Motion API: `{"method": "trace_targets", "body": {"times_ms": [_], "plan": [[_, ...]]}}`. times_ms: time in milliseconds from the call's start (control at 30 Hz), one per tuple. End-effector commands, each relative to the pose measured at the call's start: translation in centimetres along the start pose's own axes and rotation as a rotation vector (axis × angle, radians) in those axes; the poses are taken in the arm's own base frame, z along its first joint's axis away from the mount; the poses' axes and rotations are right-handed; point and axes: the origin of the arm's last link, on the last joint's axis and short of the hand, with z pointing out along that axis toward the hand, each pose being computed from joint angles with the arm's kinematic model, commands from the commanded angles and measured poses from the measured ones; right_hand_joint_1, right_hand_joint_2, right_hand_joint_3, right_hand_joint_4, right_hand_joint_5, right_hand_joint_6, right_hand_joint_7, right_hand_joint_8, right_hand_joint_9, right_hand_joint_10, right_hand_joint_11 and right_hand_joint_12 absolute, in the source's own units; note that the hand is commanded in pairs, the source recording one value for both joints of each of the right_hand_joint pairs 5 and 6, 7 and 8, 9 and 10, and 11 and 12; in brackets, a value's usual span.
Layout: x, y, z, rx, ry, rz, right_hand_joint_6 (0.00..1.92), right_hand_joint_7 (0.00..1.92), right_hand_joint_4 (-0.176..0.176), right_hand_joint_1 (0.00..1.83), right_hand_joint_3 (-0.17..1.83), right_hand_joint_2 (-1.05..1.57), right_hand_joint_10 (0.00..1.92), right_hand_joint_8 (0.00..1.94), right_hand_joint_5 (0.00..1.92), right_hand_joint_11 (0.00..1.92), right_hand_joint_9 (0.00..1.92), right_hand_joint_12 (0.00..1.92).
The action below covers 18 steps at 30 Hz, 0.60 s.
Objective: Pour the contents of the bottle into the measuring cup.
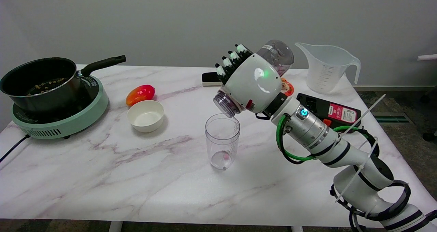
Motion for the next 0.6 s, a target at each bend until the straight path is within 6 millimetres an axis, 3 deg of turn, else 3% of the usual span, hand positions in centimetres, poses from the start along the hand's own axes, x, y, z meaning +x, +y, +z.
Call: {"method": "trace_targets", "body": {"times_ms": [33,600], "plan": [[-0.13,-0.09,0.01,0.032,0.0,-0.069,1.32,1.41,0.0,1.4,0.56,0.9,1.26,1.41,1.32,1.1,1.26,1.1],[-0.37,-0.32,-0.06,0.052,-0.01,-0.103,1.34,1.42,0.0,1.39,0.54,0.92,1.26,1.42,1.34,1.11,1.26,1.11]]}}
